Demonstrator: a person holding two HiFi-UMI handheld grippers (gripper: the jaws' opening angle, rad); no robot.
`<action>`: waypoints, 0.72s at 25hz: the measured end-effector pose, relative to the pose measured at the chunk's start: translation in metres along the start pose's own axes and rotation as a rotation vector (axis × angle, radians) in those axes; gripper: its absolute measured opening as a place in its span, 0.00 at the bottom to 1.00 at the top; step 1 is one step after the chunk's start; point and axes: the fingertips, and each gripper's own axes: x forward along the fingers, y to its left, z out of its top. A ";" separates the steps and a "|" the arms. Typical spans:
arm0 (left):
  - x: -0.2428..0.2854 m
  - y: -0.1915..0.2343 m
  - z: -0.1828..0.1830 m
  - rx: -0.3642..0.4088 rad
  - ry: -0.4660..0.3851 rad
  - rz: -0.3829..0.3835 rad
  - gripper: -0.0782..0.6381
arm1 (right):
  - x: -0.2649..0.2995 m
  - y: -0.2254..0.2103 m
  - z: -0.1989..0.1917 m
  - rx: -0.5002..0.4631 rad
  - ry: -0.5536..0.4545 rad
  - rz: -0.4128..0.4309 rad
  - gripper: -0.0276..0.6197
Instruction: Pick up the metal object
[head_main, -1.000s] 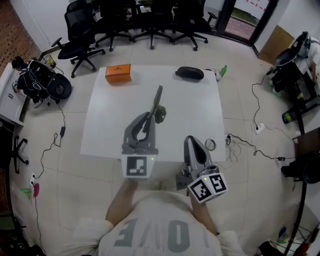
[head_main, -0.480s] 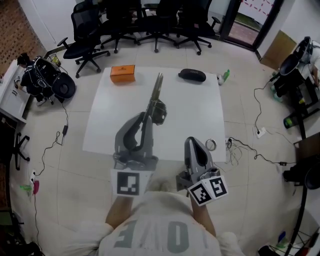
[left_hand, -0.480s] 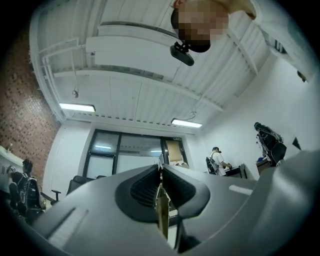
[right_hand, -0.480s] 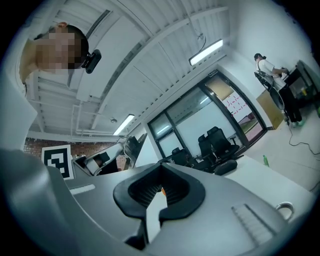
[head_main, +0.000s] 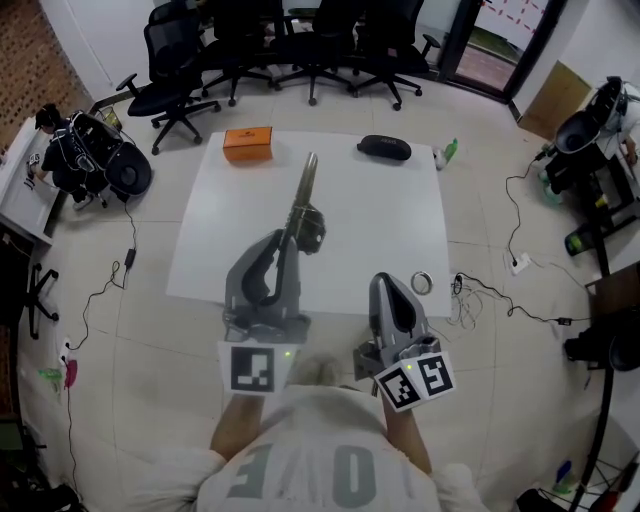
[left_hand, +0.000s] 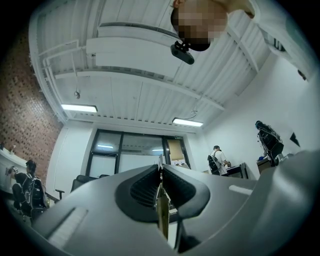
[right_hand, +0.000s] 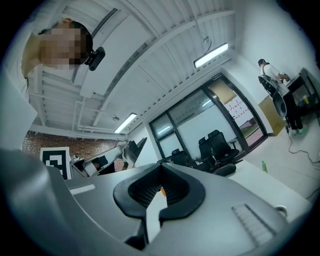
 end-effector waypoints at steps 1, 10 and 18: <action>-0.003 0.003 0.000 -0.004 0.002 0.000 0.14 | 0.000 0.003 0.001 -0.010 -0.004 -0.002 0.06; -0.038 0.012 -0.018 -0.043 0.038 -0.023 0.14 | -0.023 0.013 -0.004 -0.067 0.004 -0.072 0.06; -0.105 0.034 0.000 -0.049 0.034 0.076 0.14 | -0.058 0.068 -0.009 -0.082 -0.016 0.007 0.06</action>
